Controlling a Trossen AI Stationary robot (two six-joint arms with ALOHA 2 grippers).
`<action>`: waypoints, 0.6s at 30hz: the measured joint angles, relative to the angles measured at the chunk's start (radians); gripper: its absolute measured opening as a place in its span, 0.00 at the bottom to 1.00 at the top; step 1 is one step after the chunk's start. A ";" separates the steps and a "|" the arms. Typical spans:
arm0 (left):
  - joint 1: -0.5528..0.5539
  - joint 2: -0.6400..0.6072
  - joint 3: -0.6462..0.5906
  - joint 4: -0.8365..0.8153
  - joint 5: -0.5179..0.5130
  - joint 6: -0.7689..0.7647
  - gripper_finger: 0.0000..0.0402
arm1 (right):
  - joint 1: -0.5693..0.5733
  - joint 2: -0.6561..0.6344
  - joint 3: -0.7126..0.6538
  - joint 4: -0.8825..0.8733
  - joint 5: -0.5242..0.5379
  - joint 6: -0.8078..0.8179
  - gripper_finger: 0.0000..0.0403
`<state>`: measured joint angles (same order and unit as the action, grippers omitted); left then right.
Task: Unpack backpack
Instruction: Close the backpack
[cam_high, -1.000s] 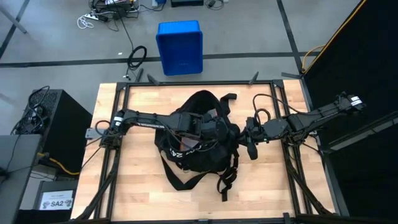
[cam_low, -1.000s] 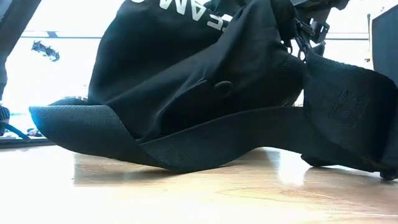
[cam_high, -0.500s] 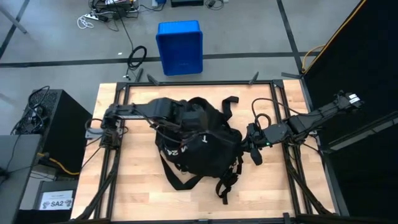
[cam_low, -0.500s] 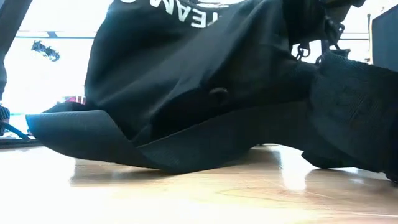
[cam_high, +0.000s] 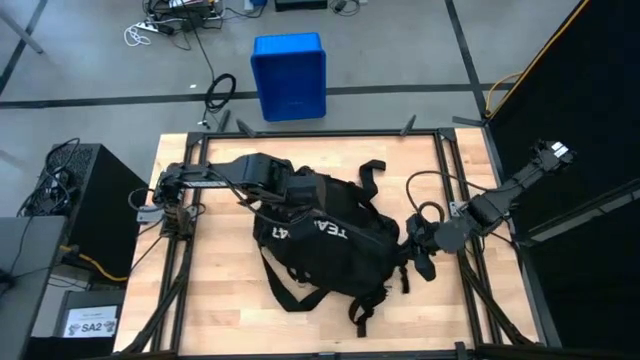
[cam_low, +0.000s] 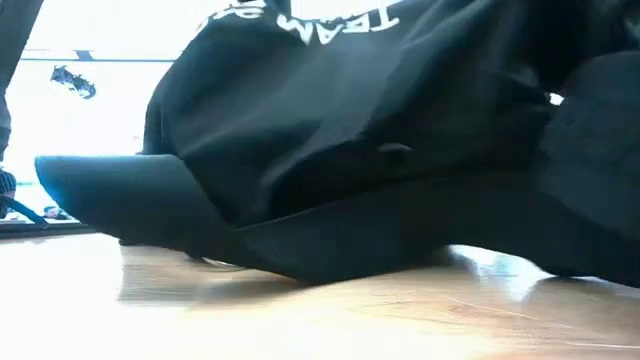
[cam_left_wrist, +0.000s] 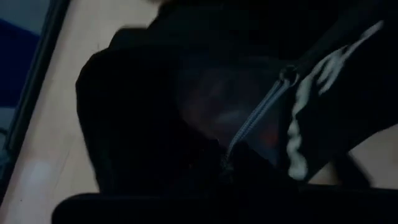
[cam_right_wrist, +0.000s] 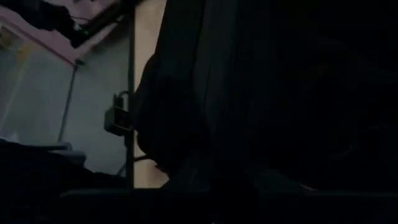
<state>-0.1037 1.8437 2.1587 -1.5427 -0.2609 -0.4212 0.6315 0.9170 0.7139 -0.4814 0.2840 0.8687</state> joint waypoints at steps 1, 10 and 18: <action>0.001 -0.006 -0.029 0.004 0.004 -0.001 0.00 | 0.018 -0.004 -0.001 -0.024 0.015 0.014 0.00; 0.001 -0.323 -0.545 0.385 0.020 -0.093 0.00 | 0.085 -0.024 -0.003 -0.102 0.103 0.083 0.00; 0.007 -0.809 -1.119 0.370 -0.022 -0.421 0.00 | 0.080 -0.036 -0.003 -0.126 0.107 0.096 0.00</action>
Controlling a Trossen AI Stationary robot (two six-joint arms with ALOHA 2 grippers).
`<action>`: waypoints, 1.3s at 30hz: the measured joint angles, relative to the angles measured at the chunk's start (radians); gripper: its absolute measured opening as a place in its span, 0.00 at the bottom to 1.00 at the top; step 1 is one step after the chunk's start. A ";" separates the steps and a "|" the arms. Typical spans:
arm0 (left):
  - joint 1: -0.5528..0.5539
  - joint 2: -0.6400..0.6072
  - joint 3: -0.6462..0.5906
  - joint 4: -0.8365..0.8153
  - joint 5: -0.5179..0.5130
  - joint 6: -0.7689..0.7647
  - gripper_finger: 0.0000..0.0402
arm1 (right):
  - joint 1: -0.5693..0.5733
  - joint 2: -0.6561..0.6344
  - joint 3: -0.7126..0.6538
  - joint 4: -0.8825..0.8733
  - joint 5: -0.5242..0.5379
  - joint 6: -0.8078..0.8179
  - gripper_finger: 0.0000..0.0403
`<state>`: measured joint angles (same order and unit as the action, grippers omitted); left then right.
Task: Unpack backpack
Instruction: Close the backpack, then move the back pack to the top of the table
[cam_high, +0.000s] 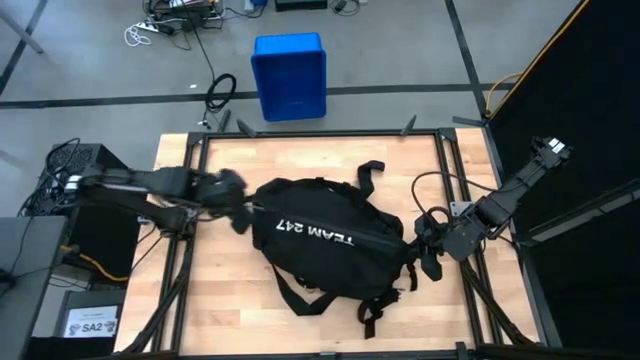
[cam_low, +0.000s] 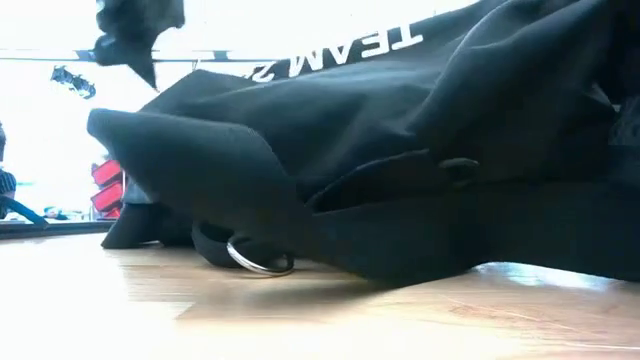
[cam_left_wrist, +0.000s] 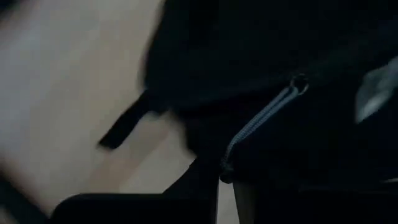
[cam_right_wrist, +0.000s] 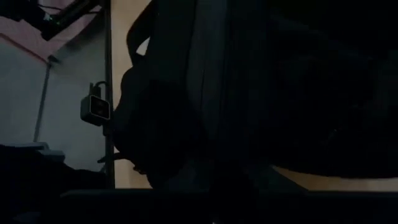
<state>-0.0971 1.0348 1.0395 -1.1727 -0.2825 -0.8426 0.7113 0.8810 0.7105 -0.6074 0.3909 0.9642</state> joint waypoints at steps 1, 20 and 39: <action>0.001 -0.054 -0.058 -0.010 0.002 -0.044 0.00 | 0.000 0.000 0.000 -0.015 -0.002 0.010 0.00; 0.006 -0.458 -0.407 0.209 0.014 -0.047 0.03 | -0.073 -0.006 0.000 -0.117 -0.008 0.163 0.02; 0.006 -0.418 -0.150 0.707 -0.083 0.724 0.38 | -0.454 -0.020 0.246 0.136 0.043 -0.261 0.79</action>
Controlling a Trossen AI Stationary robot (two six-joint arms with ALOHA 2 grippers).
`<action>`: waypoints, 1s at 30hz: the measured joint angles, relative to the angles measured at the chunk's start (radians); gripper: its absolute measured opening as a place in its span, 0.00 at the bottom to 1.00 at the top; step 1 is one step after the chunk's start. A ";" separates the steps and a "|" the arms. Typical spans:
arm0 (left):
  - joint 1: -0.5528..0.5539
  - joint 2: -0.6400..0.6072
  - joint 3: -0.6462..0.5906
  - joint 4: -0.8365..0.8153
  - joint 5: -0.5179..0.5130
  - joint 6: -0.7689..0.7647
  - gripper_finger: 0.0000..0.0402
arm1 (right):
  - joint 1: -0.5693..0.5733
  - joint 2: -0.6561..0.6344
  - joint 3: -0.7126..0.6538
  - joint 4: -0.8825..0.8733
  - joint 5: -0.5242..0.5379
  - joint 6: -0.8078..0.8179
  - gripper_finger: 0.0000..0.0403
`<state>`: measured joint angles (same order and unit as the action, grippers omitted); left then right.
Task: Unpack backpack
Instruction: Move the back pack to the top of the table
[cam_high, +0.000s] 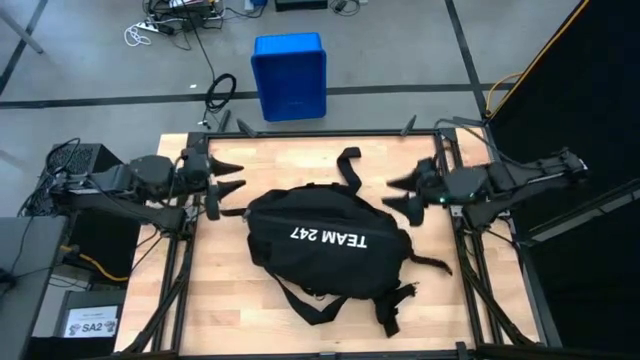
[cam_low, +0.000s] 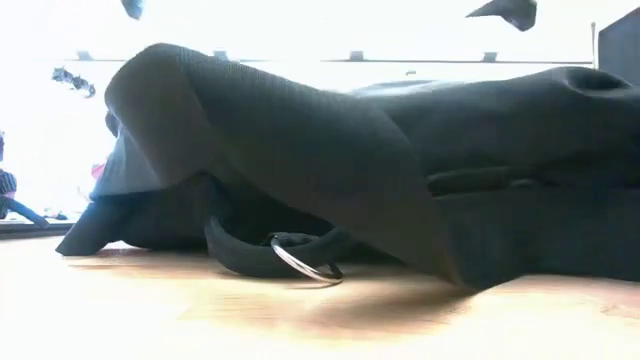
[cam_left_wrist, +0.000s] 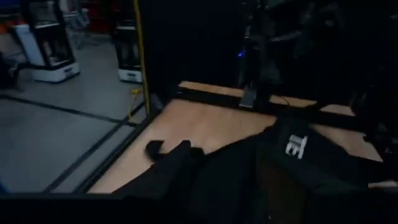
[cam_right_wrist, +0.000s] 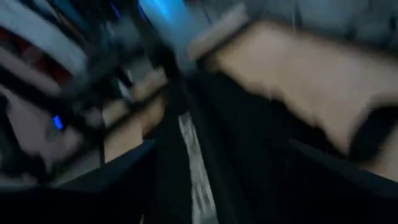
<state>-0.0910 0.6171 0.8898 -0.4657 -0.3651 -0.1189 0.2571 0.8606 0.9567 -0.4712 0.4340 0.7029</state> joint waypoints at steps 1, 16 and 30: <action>0.000 0.017 0.000 0.009 0.026 0.009 0.38 | -0.015 0.002 0.003 0.073 0.001 -0.041 0.80; -0.094 0.355 -0.054 -0.062 0.462 -0.022 0.01 | 0.055 0.544 0.006 0.380 -0.492 -0.058 0.04; 0.098 0.381 -0.686 0.775 0.323 -0.070 0.00 | -0.173 0.692 -0.024 0.005 -0.429 -0.153 0.00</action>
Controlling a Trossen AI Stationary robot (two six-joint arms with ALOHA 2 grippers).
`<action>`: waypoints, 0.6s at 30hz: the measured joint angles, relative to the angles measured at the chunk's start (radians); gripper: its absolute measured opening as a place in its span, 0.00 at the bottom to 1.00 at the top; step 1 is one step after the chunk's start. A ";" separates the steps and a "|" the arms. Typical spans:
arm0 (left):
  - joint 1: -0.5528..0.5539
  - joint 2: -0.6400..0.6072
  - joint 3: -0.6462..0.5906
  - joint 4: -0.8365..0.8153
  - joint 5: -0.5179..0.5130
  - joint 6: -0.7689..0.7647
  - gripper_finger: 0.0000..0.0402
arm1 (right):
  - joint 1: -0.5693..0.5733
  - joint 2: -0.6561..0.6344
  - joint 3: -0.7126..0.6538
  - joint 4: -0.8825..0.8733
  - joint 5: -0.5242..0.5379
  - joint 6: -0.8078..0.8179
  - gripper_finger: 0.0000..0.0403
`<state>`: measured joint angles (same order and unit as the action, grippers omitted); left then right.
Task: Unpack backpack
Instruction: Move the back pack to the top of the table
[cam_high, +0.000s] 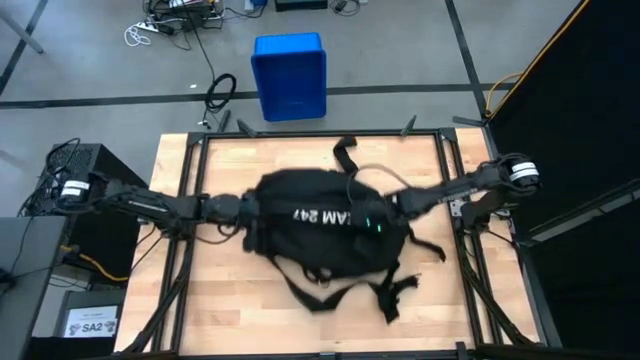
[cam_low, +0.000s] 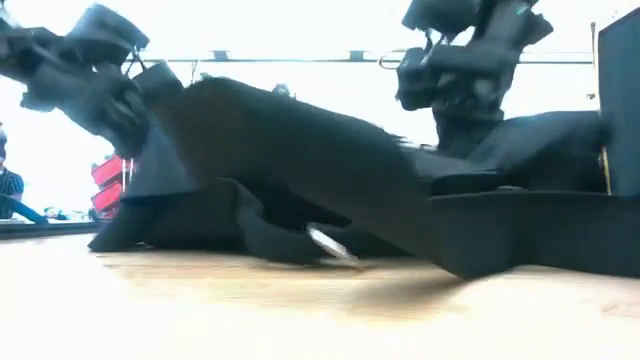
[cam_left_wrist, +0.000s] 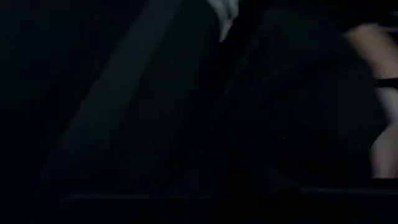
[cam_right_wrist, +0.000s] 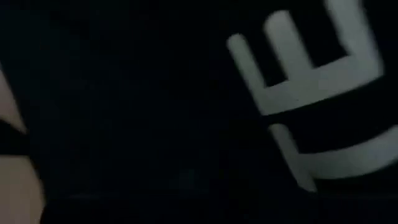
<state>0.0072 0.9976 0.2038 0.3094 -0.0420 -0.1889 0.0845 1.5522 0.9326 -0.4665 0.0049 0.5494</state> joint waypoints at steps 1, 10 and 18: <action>0.052 0.000 -0.020 0.015 -0.007 0.002 0.00 | -0.059 -0.004 -0.004 0.009 -0.019 -0.048 0.00; 0.488 0.140 0.031 0.156 0.246 0.098 0.00 | -0.609 0.001 -0.026 0.194 -0.354 -0.392 0.00; 0.614 0.374 0.335 0.102 0.542 0.133 0.00 | -0.750 -0.039 -0.020 0.217 -0.586 -0.429 0.00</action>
<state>0.6216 1.3715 0.5389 0.4110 0.5001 -0.0559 -0.6653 1.5127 0.9131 -0.2499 -0.5813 0.1209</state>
